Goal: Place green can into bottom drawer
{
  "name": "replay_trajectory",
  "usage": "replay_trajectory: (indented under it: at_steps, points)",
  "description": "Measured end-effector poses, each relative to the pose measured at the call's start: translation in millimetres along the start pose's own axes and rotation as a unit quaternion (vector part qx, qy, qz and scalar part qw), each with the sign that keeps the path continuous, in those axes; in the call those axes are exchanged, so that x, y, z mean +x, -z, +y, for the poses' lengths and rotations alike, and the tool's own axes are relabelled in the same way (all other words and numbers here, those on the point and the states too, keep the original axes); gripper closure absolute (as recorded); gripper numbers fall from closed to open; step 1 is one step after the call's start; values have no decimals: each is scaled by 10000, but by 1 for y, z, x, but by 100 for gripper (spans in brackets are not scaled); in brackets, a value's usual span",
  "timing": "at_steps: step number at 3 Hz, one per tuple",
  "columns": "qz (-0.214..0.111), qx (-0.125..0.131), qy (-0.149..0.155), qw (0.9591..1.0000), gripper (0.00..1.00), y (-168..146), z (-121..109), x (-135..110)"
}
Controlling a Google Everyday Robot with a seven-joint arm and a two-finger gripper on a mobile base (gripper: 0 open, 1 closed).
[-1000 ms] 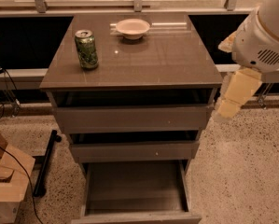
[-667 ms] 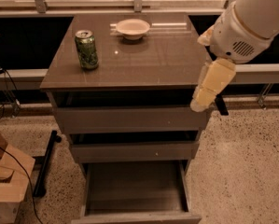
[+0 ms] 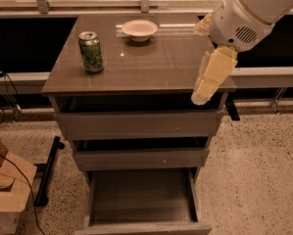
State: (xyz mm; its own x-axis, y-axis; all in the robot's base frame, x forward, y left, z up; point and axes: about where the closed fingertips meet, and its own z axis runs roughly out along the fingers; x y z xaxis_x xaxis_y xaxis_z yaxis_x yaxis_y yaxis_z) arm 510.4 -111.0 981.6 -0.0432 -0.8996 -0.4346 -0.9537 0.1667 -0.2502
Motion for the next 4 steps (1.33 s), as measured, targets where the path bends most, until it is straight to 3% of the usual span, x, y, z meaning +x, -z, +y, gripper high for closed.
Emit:
replay_trajectory:
  at_steps: [1,2,4]
  points:
    - [-418,92,244,9988,0,-42,-24,-29]
    - [-815,165,560,9950,0,-82,-49,-59]
    - [-1713,-62,859,9814,0,-159,-88,-117]
